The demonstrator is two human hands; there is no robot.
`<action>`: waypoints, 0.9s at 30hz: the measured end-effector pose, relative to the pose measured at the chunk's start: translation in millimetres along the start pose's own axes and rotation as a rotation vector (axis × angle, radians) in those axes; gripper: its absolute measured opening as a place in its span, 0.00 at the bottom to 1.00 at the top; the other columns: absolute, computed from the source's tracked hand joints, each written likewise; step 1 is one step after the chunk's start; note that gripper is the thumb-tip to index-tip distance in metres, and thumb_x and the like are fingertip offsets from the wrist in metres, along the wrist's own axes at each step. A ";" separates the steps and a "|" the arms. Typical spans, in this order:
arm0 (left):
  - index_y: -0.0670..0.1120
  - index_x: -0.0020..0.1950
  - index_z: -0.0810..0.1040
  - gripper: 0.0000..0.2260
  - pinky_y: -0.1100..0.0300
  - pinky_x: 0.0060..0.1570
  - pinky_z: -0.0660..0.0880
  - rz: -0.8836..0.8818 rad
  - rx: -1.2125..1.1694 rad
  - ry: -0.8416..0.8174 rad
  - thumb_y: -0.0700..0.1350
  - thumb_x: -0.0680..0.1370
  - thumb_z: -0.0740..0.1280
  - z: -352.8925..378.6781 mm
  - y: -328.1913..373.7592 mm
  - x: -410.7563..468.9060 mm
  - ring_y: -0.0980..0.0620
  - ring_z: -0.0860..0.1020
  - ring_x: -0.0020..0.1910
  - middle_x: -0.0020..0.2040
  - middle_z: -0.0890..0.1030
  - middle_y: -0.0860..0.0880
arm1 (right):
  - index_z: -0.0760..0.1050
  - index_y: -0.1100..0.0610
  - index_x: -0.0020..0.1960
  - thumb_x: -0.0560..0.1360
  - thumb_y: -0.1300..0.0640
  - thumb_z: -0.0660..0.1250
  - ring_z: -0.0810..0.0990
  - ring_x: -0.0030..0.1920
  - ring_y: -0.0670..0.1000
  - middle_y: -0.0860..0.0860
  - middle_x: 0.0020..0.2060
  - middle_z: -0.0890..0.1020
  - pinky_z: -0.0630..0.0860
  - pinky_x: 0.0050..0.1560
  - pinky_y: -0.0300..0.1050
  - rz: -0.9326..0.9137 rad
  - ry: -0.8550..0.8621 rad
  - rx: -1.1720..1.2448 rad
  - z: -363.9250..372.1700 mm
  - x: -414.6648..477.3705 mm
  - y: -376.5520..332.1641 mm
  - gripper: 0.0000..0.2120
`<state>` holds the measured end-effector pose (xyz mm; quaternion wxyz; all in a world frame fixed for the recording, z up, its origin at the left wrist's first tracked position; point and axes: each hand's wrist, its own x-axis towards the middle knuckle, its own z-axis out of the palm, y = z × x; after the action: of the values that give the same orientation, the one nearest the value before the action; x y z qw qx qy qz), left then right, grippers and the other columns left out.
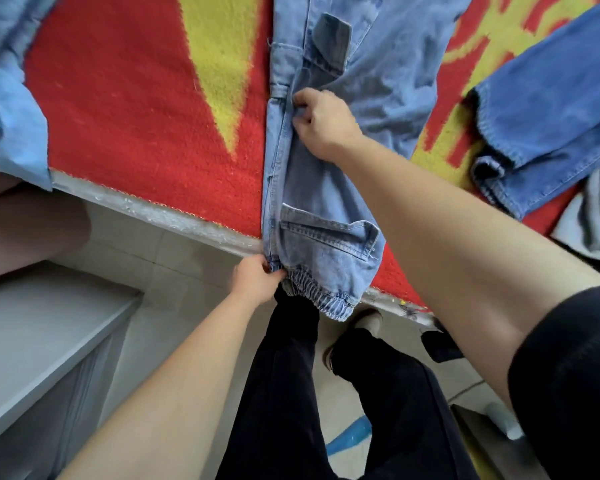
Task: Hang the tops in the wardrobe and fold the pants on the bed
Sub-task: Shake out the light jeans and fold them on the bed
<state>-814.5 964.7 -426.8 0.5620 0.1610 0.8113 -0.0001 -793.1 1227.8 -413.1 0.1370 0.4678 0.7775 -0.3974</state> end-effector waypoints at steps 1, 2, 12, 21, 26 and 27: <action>0.51 0.38 0.74 0.10 0.55 0.46 0.75 -0.001 0.067 -0.038 0.52 0.74 0.72 -5.7 2.7 -0.8 0.44 0.80 0.48 0.39 0.79 0.53 | 0.77 0.52 0.66 0.79 0.57 0.60 0.78 0.61 0.54 0.54 0.62 0.80 0.74 0.59 0.44 0.011 -0.061 0.004 -9.3 3.2 -2.9 0.17; 0.50 0.41 0.75 0.09 0.54 0.50 0.76 0.004 0.125 -0.077 0.53 0.73 0.72 -12.9 5.9 -0.2 0.44 0.80 0.50 0.43 0.81 0.51 | 0.79 0.51 0.65 0.79 0.58 0.61 0.80 0.57 0.51 0.52 0.61 0.81 0.76 0.54 0.39 0.026 -0.135 0.018 -20.9 6.3 -5.8 0.17; 0.47 0.55 0.79 0.09 0.54 0.48 0.72 0.318 0.041 0.511 0.48 0.78 0.63 -133.3 143.2 25.8 0.42 0.79 0.51 0.51 0.82 0.45 | 0.76 0.54 0.67 0.79 0.55 0.59 0.76 0.65 0.53 0.52 0.62 0.81 0.69 0.65 0.42 0.263 0.400 0.250 -143.3 34.2 30.0 0.18; 0.46 0.62 0.81 0.22 0.51 0.61 0.73 0.508 0.019 0.309 0.57 0.73 0.73 -139.1 285.0 106.8 0.44 0.77 0.60 0.59 0.79 0.42 | 0.76 0.55 0.57 0.75 0.40 0.64 0.82 0.56 0.55 0.52 0.56 0.81 0.78 0.58 0.52 0.435 0.621 0.675 -214.5 123.6 58.2 0.21; 0.48 0.63 0.81 0.25 0.53 0.65 0.70 0.386 -0.022 0.366 0.57 0.70 0.77 -140.7 294.2 122.4 0.45 0.74 0.63 0.62 0.74 0.43 | 0.79 0.54 0.46 0.70 0.38 0.67 0.86 0.45 0.56 0.54 0.49 0.84 0.84 0.40 0.52 0.490 0.509 0.706 -230.9 163.6 63.8 0.19; 0.48 0.62 0.81 0.25 0.53 0.65 0.70 0.382 -0.040 0.361 0.57 0.69 0.77 -140.8 295.4 123.7 0.46 0.74 0.62 0.60 0.75 0.44 | 0.79 0.55 0.46 0.73 0.44 0.67 0.86 0.45 0.57 0.55 0.48 0.84 0.84 0.37 0.52 0.501 0.511 0.733 -231.7 171.4 66.1 0.15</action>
<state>-904.8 1302.5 -434.3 0.4013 0.2975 0.8531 0.1509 -791.0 1523.0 -395.9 -0.1395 0.7391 0.4599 -0.4720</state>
